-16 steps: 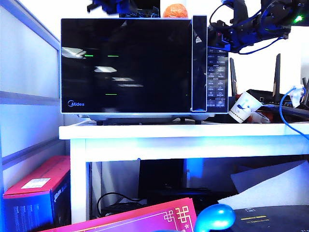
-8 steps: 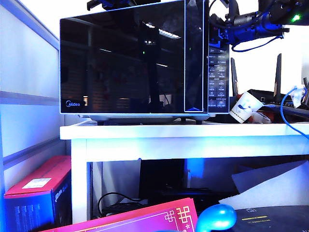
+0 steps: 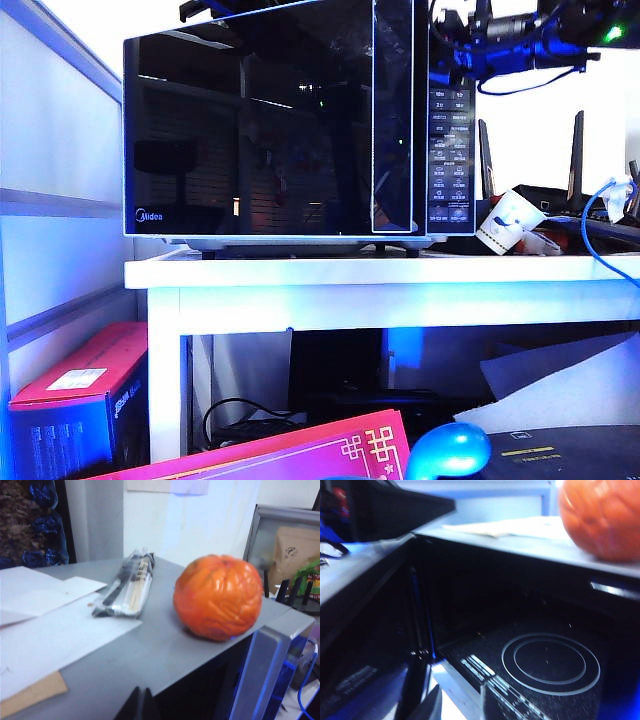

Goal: Open the microwave door, place the orange inside the microwave, then close the microwave door.

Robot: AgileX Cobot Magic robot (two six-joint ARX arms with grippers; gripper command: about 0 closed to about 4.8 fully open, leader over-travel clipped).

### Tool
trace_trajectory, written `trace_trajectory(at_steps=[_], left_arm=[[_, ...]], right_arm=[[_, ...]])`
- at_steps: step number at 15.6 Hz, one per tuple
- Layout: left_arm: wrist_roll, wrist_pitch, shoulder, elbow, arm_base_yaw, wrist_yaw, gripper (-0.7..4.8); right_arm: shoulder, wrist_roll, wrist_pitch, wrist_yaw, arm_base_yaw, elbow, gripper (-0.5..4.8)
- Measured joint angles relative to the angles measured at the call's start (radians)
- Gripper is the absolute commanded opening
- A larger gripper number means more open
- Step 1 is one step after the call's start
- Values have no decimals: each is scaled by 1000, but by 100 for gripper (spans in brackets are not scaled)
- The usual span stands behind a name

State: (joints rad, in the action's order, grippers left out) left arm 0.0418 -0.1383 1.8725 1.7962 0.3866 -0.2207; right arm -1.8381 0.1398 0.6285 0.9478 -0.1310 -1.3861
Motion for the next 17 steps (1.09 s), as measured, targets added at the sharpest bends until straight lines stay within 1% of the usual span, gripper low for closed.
trace_trajectory(at_steps=[3, 6, 9, 11, 13, 17], left_arm=[[0, -7, 0, 0, 0, 0, -4], [-4, 49, -1, 3, 0, 0, -4], [-5, 68, -5, 5, 0, 0, -4], [-4, 72, -11, 4, 2, 0, -4], [-4, 66, -20, 4, 2, 0, -4], [-4, 52, -30, 6, 2, 0, -4]], right_arm=[[2, 21, 19, 29, 0, 0, 111], [3, 48, 55, 69, -5, 0, 111], [3, 103, 99, 109, -8, 1, 111], [4, 134, 120, 124, -21, 1, 111], [5, 142, 123, 128, -37, 1, 110], [6, 163, 126, 170, -74, 1, 106]])
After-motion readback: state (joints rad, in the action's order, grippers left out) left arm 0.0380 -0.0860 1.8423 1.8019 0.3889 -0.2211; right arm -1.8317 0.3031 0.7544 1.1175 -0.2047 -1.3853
